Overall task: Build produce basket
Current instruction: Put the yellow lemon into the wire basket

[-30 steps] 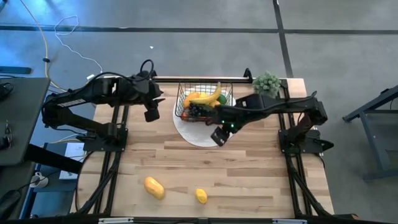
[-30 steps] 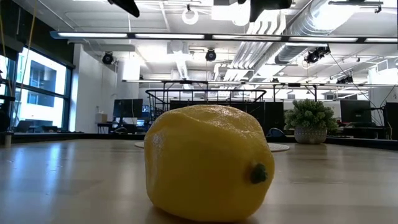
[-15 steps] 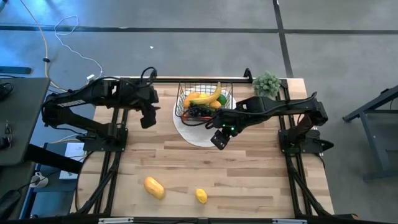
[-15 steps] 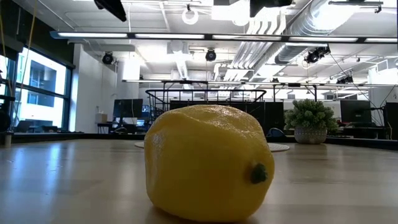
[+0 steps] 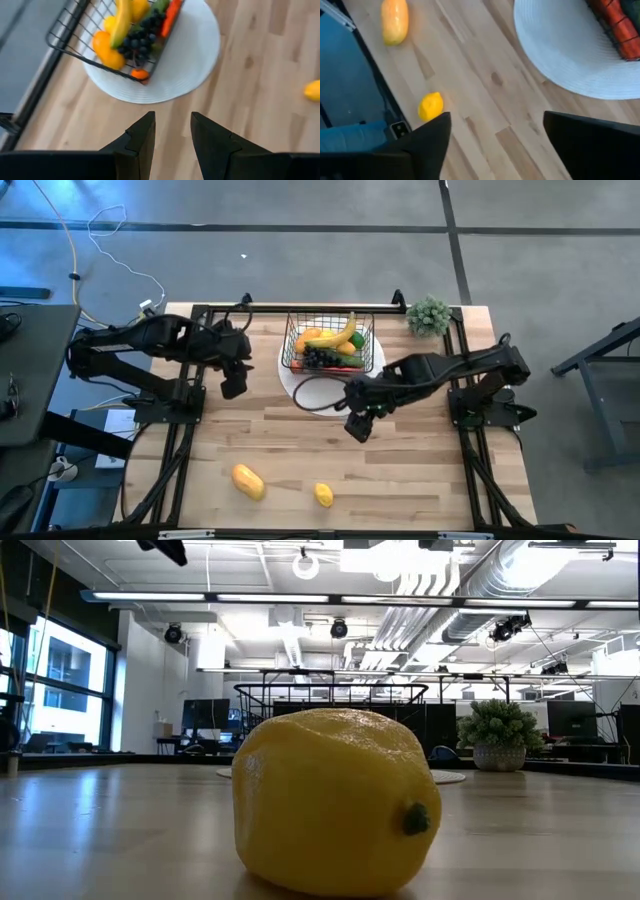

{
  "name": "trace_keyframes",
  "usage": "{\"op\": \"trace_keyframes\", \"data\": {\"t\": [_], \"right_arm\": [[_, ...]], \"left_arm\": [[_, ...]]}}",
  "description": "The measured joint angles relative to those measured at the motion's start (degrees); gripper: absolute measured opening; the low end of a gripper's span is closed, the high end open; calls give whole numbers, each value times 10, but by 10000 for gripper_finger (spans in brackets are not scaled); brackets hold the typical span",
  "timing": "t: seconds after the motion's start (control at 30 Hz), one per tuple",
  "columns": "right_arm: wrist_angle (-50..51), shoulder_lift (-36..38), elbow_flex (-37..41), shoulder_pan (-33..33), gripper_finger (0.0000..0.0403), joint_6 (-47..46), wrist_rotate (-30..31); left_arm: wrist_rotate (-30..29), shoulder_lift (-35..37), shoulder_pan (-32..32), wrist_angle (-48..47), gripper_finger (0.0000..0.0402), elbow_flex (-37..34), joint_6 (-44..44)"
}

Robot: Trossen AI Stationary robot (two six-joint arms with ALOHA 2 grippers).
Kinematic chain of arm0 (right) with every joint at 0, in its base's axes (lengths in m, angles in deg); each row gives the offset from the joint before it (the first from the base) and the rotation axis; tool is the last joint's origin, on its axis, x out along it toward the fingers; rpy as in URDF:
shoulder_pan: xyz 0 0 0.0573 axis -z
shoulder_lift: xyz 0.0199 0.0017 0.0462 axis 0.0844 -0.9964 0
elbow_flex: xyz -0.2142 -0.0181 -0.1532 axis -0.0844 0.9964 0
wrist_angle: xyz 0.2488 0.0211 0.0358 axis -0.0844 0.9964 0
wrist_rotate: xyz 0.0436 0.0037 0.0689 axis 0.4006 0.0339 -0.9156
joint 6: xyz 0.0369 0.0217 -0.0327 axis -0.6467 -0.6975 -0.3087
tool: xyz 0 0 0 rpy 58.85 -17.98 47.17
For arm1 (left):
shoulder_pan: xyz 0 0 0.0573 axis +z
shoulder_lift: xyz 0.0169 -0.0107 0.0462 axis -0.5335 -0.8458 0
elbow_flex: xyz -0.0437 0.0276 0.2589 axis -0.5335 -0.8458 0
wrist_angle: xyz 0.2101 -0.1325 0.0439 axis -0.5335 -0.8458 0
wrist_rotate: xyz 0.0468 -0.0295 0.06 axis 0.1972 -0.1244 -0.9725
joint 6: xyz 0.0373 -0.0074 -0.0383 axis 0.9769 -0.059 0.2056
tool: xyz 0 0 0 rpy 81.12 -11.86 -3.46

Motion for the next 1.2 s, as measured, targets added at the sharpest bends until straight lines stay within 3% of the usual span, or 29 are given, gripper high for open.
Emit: {"op": "trace_keyframes", "data": {"t": [0.27,0.8,1.2], "right_arm": [[-39,0,0,-43,359,-13,0],[-94,0,0,-48,362,-48,21],[-190,-21,0,-78,362,-155,79]], "left_arm": [[48,16,-76,-5,113,0,-118],[46,23,-300,-13,113,0,-298],[46,23,-392,-14,113,0,-326]]}}
